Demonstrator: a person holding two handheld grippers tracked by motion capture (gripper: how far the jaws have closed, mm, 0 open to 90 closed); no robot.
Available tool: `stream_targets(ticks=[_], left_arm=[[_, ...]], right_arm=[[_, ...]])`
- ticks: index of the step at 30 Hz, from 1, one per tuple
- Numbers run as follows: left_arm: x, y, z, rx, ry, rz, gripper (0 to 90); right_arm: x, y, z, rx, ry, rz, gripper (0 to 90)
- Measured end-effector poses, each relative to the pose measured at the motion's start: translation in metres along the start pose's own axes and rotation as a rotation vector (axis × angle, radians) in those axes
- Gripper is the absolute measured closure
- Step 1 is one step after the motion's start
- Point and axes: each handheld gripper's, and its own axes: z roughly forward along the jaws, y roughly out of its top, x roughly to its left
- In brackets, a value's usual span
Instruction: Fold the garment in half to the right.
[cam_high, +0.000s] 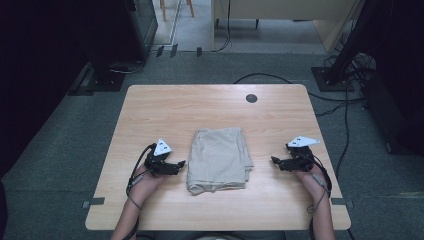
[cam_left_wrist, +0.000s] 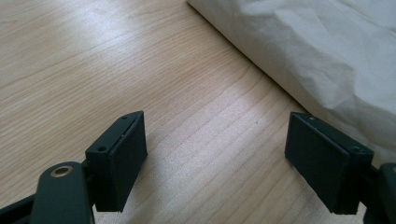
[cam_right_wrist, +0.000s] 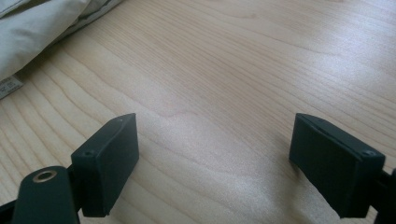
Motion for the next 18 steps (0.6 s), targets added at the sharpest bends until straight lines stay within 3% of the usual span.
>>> stream_targets(ticks=[18], left_arm=[[0.0005,0.0003,0.0005,-0.002,0.011,-0.011,20.9]], right_arm=[[-0.0001,0.0003,0.0004,0.000,-0.003,0.002,15.3]])
